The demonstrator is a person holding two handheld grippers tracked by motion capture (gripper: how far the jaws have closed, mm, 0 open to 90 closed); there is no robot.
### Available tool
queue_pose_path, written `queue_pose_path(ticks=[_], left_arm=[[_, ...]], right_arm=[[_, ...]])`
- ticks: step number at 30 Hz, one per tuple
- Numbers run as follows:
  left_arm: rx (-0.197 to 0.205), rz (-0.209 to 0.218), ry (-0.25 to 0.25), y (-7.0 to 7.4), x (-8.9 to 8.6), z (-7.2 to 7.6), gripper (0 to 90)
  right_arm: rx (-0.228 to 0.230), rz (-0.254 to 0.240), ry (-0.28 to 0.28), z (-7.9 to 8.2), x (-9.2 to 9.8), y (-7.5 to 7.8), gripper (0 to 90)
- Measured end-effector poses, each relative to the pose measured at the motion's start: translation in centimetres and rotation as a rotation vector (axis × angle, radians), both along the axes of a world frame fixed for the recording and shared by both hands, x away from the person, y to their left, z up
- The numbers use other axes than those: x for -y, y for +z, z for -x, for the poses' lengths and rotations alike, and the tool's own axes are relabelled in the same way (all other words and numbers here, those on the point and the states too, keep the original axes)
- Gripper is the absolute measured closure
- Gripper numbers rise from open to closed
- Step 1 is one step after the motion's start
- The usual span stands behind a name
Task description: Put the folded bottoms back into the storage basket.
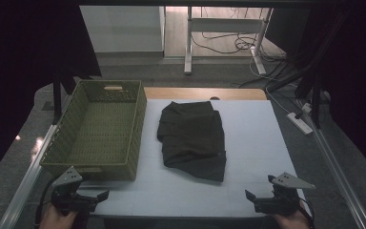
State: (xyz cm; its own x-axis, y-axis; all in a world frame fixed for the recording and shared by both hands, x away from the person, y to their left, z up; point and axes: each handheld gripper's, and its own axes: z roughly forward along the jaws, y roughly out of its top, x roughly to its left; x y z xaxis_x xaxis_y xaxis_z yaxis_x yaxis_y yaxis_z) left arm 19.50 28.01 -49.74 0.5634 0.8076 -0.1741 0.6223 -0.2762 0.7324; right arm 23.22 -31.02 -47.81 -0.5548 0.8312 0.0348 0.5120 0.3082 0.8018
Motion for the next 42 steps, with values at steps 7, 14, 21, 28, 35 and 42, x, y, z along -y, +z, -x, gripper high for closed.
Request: queue_pose_path(ticks=[7,14,21,28,35,42], left_arm=[[0.026,0.033,-0.019,0.2,0.3,-0.1,0.0],[0.019,0.005,-0.053,0.3,1.5,-0.2,0.0],[0.017,0.007,-0.099,0.5,2.7,-0.3,0.0],[0.007,0.021,-0.145,0.6,3.7,-0.7,0.6],[0.004,0.061,-0.202,0.4,5.0,-1.1,0.7],[0.006,0.064,-0.247,0.3,6.4,-1.7,0.7]], right_arm=[[-0.003,0.003,0.005,0.0,-0.1,0.0,0.0],[-0.008,0.014,0.013,-0.1,-0.2,-0.1,0.0],[-0.011,0.022,0.019,-0.1,-0.3,-0.1,0.0],[-0.013,0.028,0.021,-0.1,-0.3,-0.1,0.0],[-0.02,0.039,0.028,-0.2,-0.5,-0.2,0.0],[-0.022,0.037,0.031,-0.2,-0.4,-0.2,0.0]])
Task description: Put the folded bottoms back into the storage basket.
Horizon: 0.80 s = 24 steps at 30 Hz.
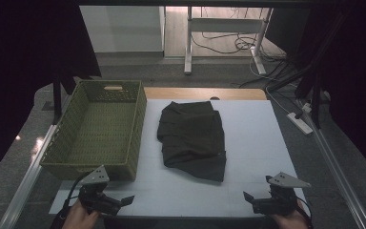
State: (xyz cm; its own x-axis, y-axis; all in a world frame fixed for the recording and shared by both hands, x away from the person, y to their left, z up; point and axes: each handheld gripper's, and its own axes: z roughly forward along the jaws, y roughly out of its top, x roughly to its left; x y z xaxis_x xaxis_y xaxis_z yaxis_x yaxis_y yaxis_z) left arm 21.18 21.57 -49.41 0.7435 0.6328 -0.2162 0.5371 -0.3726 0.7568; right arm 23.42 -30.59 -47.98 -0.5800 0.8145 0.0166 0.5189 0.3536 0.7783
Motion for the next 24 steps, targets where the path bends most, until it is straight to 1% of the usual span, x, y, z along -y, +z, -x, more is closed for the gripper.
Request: queue_pose_path(ticks=[1,3,5,7,9,11,13,14,15,17,18,19,22,23,24], left_arm=[[0.0,0.0,0.0,0.0,0.0,0.0,0.7],[-0.001,0.002,-0.031,0.0,0.7,-0.2,0.7],[0.001,0.003,-0.04,0.0,1.0,-0.2,0.8],[0.005,0.009,-0.064,0.1,1.7,-0.4,0.9],[0.011,0.012,-0.075,0.1,2.2,-0.5,0.9],[0.006,0.011,-0.085,0.2,2.4,-0.5,0.9],[0.012,0.024,-0.102,0.2,2.9,-0.6,0.8],[0.01,0.024,-0.109,0.3,3.2,-0.6,0.8],[0.012,0.03,-0.12,0.4,3.9,-0.8,0.6],[0.006,0.034,-0.124,0.4,4.2,-0.9,0.1],[0.0,0.036,-0.132,0.4,4.8,-1.2,0.0],[0.0,0.036,-0.132,0.4,4.8,-1.2,0.0],[-0.011,0.024,-0.14,0.2,5.5,-1.7,0.0],[-0.011,0.01,-0.143,0.2,6.0,-2.0,0.0],[-0.006,0.006,-0.146,0.2,6.3,-2.1,0.0]], right_arm=[[0.0,0.0,0.0,0.0,0.0,0.0,0.0],[-0.001,0.0,0.0,0.0,0.0,0.0,0.0],[-0.002,0.0,-0.001,0.0,0.0,0.0,0.0],[-0.002,-0.002,-0.001,0.0,0.0,0.0,0.0],[-0.002,-0.002,-0.001,0.0,0.0,0.0,0.0],[-0.003,-0.002,-0.001,0.0,0.0,0.0,0.0],[-0.003,-0.002,-0.001,0.0,0.0,0.0,0.0],[-0.003,-0.002,-0.001,0.0,0.0,0.0,0.0],[-0.003,-0.002,-0.001,0.0,0.0,0.0,0.0],[-0.003,-0.001,-0.001,0.0,0.0,0.0,0.0],[-0.003,-0.001,0.0,0.0,0.0,0.0,0.0],[-0.003,-0.001,0.0,0.0,0.0,0.0,0.0],[-0.002,-0.002,0.001,0.0,0.0,0.0,0.0],[-0.002,-0.002,0.001,0.0,0.0,0.0,0.0],[-0.002,-0.002,0.001,0.0,0.0,0.0,0.0]])
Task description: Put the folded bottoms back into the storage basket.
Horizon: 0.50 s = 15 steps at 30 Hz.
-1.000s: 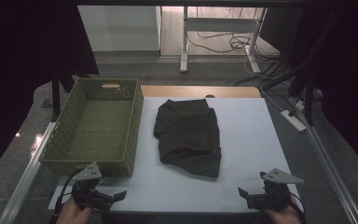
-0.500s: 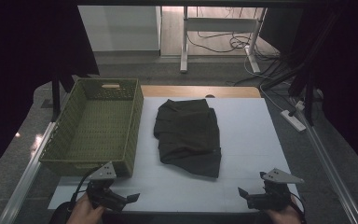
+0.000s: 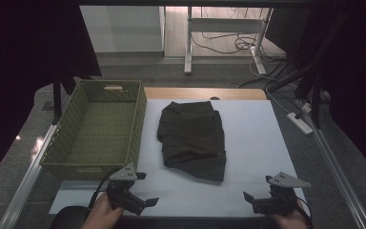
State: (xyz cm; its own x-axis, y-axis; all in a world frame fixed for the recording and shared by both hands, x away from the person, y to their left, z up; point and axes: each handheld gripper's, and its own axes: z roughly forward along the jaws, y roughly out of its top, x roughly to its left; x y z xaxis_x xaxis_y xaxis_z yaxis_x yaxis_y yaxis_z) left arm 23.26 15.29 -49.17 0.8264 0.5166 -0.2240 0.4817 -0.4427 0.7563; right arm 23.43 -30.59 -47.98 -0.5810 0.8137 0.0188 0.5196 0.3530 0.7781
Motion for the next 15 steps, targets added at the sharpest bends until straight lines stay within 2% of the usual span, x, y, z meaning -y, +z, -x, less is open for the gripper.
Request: queue_pose_path(ticks=[5,10,15], left_arm=[[0.011,-0.02,-0.013,0.0,1.0,-0.7,0.0],[0.031,-0.019,-0.017,0.0,1.7,-1.5,0.0],[0.026,-0.004,-0.009,-0.2,2.3,-2.4,0.2]], right_arm=[[0.0,0.002,0.003,0.0,0.0,0.0,0.0],[-0.001,0.004,0.005,0.0,0.0,0.0,0.0],[-0.001,0.004,0.007,0.0,-0.1,0.0,0.0]])
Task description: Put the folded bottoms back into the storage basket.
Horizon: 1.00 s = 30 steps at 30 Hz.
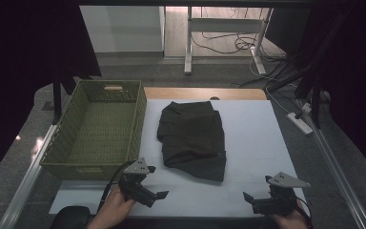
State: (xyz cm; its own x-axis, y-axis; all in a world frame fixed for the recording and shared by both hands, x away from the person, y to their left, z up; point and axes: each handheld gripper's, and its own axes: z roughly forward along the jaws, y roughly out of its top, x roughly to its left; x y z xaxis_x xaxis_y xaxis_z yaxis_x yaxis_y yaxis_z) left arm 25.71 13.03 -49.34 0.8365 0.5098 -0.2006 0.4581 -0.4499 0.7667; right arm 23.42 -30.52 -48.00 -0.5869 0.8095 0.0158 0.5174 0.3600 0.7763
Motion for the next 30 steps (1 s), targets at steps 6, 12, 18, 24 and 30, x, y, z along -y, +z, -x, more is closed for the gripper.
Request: queue_pose_path(ticks=[6,12,18,24,30], left_arm=[[0.014,0.001,-0.007,0.0,0.9,-1.0,0.3],[0.006,-0.012,-0.025,-0.1,2.2,-2.4,1.3],[0.026,-0.027,-0.021,-0.1,3.0,-3.8,1.7],[0.019,-0.038,-0.006,0.0,3.9,-5.3,0.3],[0.024,-0.057,0.008,0.2,4.4,-6.3,0.4]], right_arm=[[0.0,0.003,0.004,0.0,0.0,0.0,0.0],[0.0,0.004,0.006,0.0,0.0,0.0,0.0],[-0.002,0.005,0.009,0.0,0.0,0.0,0.0],[-0.004,0.007,0.01,0.0,-0.1,0.0,0.0],[-0.005,0.009,0.012,0.0,-0.1,0.0,0.0]])
